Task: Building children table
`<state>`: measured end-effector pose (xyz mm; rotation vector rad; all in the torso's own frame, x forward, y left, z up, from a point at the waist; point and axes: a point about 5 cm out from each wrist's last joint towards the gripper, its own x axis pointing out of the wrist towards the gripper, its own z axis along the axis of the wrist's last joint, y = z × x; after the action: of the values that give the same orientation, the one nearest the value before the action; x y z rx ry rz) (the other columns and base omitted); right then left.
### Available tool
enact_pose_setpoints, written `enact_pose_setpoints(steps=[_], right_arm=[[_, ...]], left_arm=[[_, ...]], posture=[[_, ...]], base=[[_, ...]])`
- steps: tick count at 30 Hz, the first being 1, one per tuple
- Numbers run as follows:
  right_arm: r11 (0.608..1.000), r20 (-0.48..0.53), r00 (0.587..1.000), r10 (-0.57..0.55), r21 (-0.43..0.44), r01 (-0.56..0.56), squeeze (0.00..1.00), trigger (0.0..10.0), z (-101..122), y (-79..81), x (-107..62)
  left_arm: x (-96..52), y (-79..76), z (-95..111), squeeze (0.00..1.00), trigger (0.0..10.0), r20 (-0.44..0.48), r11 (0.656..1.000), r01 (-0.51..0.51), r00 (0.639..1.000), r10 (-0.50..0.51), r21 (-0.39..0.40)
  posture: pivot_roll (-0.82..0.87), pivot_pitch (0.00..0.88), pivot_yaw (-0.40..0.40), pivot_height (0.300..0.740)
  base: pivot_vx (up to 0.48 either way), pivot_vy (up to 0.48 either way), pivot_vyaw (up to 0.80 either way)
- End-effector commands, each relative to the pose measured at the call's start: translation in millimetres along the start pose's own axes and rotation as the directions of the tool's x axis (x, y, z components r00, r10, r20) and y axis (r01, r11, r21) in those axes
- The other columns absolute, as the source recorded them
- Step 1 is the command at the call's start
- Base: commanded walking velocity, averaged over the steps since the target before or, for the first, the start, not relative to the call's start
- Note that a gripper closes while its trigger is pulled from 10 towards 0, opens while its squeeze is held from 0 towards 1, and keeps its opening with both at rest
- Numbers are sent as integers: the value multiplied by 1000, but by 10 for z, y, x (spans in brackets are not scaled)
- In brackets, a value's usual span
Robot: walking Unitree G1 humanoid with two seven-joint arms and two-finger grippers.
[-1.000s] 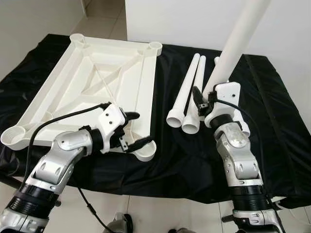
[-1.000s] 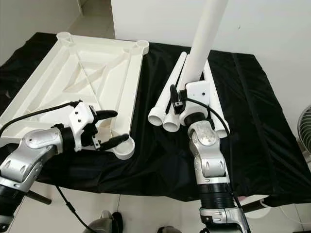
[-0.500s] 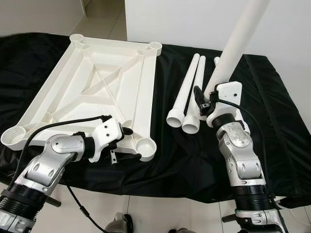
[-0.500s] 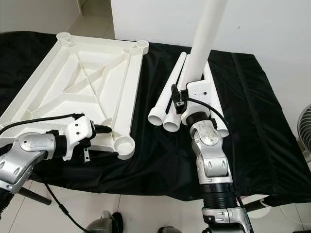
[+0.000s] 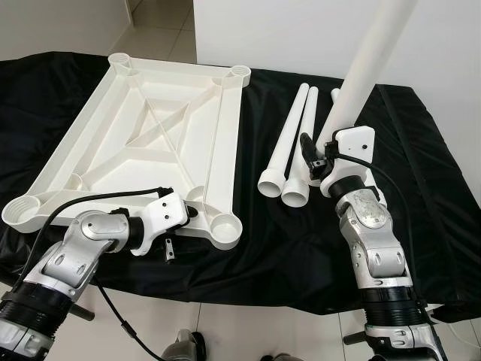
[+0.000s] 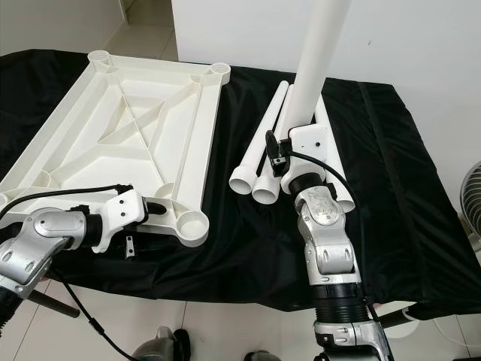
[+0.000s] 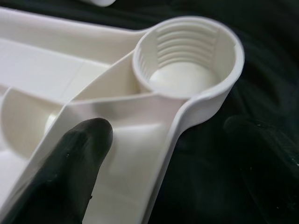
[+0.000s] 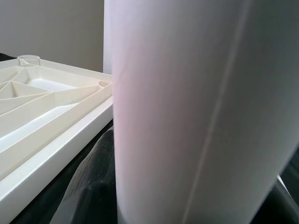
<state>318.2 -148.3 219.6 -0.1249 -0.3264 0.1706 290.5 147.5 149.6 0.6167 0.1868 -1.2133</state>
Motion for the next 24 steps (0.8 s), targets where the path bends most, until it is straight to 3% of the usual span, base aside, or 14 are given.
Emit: enact_pose_setpoints(steps=[1, 8, 10, 12, 14, 24], right_arm=[[1000, 29, 1000, 2, -13, -1, 0, 10000, 67, 0, 2], [1000, 31, 999, -13, -24, 14, 0, 10000, 79, -29, -17], [999, 28, 999, -28, -28, 28, 0, 10000, 77, -59, -34], [999, 28, 999, -28, -28, 28, 0, 10000, 77, -59, -34], [999, 28, 999, -38, -31, 39, 0, 10000, 81, -81, -48], [999, 28, 999, -46, -22, 47, 0, 10000, 82, -84, -62]], left_arm=[[82, -18, 37, 0, 10000, 12, 1000, 27, 1000, -27, 12], [246, -13, 186, 0, 10000, 82, 999, 36, 996, -38, 22], [381, -3, 314, 0, 10000, 134, 999, 41, 990, -44, 25], [381, -3, 314, 0, 10000, 134, 999, 41, 990, -44, 25], [518, -10, 446, 0, 10000, 184, 998, 52, 981, -58, 36], [758, -67, 615, 0, 10000, 243, 995, 75, 966, -89, 66]], posture=[[12, 115, 1, 740], [-11, 123, 16, 740], [-22, 125, 24, 740], [-22, 125, 24, 740], [-27, 125, 26, 740], [-35, 130, 20, 740]], base=[[0, 0, 0], [0, 0, 0], [0, 0, 0], [0, 0, 0], [0, 0, 0], [0, 0, 0]])
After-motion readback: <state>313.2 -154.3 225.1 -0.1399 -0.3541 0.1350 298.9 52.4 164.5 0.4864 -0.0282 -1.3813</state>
